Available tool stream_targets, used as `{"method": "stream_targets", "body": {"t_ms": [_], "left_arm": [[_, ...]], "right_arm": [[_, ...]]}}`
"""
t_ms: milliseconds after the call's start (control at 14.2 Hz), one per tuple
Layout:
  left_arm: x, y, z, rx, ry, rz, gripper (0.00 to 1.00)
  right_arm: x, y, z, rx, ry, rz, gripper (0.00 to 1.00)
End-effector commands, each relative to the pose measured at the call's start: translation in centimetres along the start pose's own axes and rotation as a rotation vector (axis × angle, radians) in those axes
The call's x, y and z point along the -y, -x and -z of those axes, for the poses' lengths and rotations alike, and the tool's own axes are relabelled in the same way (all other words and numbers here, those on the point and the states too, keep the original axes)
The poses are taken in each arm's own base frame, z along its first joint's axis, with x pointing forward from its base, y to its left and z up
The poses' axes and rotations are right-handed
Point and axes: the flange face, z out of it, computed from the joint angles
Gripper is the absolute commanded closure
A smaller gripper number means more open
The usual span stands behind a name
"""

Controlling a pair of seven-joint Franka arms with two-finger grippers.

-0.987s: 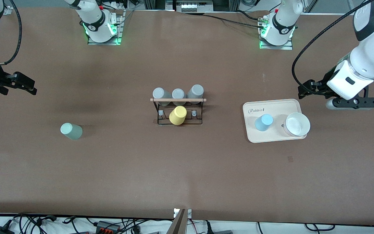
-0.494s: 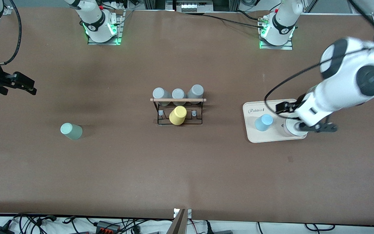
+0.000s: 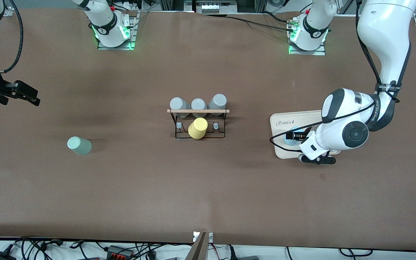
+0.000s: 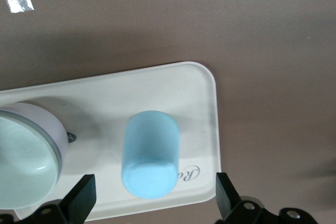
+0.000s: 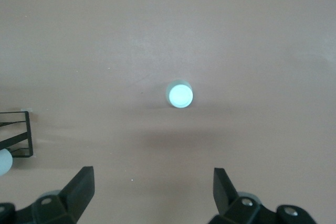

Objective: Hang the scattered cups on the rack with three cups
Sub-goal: 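Close the left gripper on the light blue cup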

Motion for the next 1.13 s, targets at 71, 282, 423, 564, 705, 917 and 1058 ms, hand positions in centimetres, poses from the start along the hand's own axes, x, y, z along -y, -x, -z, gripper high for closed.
{"method": "stream_targets", "body": {"t_ms": [71,282,423,564,705,917,1058], "left_arm": [[0.4,-0.5,-2.7,0.021,-0.023,-0.009,0.0],[0.4,-0.7,-4.7,0.047,-0.02,-0.01,0.0],[0.7,-0.7,-5.7,0.068,-0.019,-0.001,0.0],[0.2,-0.3,-6.5,0.086,-0.025,-0.004,0.0],[0.2,-0.3,-6.6,0.09,-0.025,-0.005,0.0],[1.1,-0.4,-6.5,0.088,-0.021,0.003,0.04],[1.1,-0.4,-6.6,0.089,-0.021,0.001,0.15]], "right_arm": [[0.0,0.0,0.6,0.006,0.016,0.01,0.0],[0.1,0.0,0.6,0.006,0.016,0.004,0.0],[0.2,0.0,0.6,0.006,0.016,0.004,0.0],[0.2,0.1,0.6,0.006,0.016,0.002,0.0],[0.2,0.1,0.6,0.009,0.016,0.002,0.0],[0.3,0.1,0.6,0.009,0.016,0.005,0.0],[0.3,0.1,0.6,0.009,0.017,0.005,0.0]]}}
